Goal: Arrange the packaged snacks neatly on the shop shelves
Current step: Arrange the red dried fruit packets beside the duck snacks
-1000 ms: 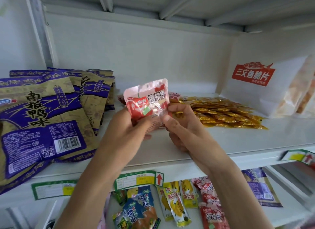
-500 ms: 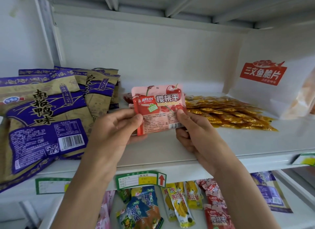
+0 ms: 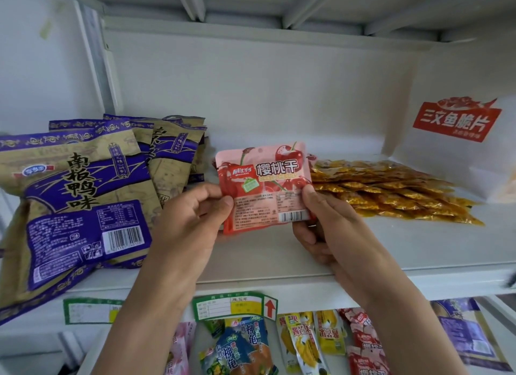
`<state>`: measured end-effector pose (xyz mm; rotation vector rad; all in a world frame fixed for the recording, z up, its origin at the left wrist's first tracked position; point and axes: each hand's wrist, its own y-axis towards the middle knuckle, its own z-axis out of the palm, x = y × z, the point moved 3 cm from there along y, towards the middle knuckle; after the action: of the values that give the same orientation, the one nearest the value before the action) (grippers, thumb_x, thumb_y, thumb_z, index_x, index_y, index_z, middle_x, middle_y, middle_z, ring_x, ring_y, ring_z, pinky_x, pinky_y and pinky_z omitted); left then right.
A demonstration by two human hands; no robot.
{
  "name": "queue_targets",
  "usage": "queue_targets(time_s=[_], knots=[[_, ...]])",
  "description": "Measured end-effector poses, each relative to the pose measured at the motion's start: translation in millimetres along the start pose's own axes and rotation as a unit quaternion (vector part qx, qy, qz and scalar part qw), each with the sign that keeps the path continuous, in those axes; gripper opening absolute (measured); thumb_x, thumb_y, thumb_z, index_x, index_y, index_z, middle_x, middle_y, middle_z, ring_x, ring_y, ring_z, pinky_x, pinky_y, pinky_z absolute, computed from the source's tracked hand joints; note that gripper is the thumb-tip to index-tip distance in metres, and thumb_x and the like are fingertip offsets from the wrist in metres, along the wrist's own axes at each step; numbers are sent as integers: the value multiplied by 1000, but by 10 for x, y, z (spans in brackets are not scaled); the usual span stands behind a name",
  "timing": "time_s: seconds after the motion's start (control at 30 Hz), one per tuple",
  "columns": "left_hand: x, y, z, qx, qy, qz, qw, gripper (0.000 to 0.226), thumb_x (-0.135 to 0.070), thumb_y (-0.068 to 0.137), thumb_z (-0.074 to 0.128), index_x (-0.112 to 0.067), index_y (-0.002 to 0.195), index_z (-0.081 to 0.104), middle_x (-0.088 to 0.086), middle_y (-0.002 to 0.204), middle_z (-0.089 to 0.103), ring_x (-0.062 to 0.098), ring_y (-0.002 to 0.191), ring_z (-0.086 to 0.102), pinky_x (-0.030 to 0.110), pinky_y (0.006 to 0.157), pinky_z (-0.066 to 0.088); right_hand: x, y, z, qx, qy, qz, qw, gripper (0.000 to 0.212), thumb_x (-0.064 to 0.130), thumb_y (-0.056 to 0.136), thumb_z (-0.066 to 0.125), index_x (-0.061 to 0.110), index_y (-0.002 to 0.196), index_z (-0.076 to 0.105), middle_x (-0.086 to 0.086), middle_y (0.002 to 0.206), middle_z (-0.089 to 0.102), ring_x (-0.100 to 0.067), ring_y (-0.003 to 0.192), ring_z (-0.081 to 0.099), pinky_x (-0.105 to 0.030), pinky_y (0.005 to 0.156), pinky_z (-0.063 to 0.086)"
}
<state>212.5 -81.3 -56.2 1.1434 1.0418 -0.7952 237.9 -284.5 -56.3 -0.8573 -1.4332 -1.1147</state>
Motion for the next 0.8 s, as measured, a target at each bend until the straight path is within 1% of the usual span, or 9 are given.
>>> queue_targets(time_s=[0.1, 0.2, 0.33, 0.47, 0.57, 0.6, 0.63, 0.7, 0.8], knots=[[6, 20, 2, -17, -18, -1, 1000, 18, -6, 104, 57, -12, 102, 74, 5, 91, 80, 15, 83, 78, 20, 64, 60, 29, -31, -15, 9, -21, -44, 999, 51, 51, 105, 46, 10, 92, 75, -9, 63, 43, -19, 54, 23, -32, 50, 15], [30, 19, 10, -27, 5, 8, 1000, 19, -8, 105, 56, -14, 104, 74, 4, 93, 79, 14, 84, 77, 19, 64, 60, 14, -44, -30, 13, -60, -67, 996, 68, 58, 100, 50, -7, 80, 62, -18, 65, 45, -32, 56, 20, -45, 55, 14], [-5, -12, 17, -32, 44, 33, 998, 12, -10, 101, 62, -18, 106, 69, 2, 98, 75, 11, 91, 74, 19, 67, 58, 53, -43, -20, -4, -30, -48, 998, 53, 53, 102, 50, 18, 67, 69, -14, 60, 46, -22, 50, 24, -32, 45, 17], [-22, -25, -67, -53, 172, 115, 977, 20, -14, 94, 72, -29, 104, 64, -13, 98, 61, 14, 99, 62, 39, 76, 59, 89, 0, 21, -55, 78, 12, 995, 40, 42, 102, 57, 8, 88, 73, 6, 52, 54, -3, 39, 38, -13, 38, 29], [-114, -71, 13, 15, 246, 117, 962, 24, -8, 100, 64, -32, 97, 69, -19, 100, 67, 5, 98, 65, 23, 81, 56, 120, -11, 69, -58, 21, -38, 997, 48, 51, 98, 56, 11, 81, 77, 3, 56, 57, -6, 42, 40, -14, 40, 29], [-146, -59, 73, 46, 240, 76, 967, 29, -10, 105, 58, -35, 95, 70, -17, 103, 71, 2, 95, 68, 17, 82, 53, 145, -37, 100, -31, -22, -68, 997, 52, 56, 99, 49, 16, 91, 81, 2, 62, 58, -7, 47, 41, -15, 43, 30], [-149, -53, 103, 78, 202, 23, 976, 35, -14, 109, 50, -37, 95, 72, -11, 104, 76, 0, 88, 71, 22, 86, 54, 163, -67, 140, 14, -67, -94, 993, 52, 59, 101, 41, 27, 106, 82, 3, 68, 60, -6, 51, 43, -15, 47, 32], [-121, 10, 132, 95, 72, -82, 989, 37, -30, 111, 35, -25, 109, 72, 4, 99, 81, 13, 80, 77, 46, 87, 57, 172, -108, 210, 113, -114, -127, 979, 46, 55, 105, 34, 41, 120, 75, 8, 73, 62, -1, 55, 45, -13, 53, 34], [-159, -57, 97, 92, -68, -81, 990, 71, -67, 101, 28, -14, 137, 60, 16, 117, 77, 36, 104, 75, 51, 80, 62, 179, -95, 234, 146, -133, -168, 966, 34, 35, 110, 45, 33, 136, 67, 13, 63, 50, 1, 55, 38, -11, 53, 31]])
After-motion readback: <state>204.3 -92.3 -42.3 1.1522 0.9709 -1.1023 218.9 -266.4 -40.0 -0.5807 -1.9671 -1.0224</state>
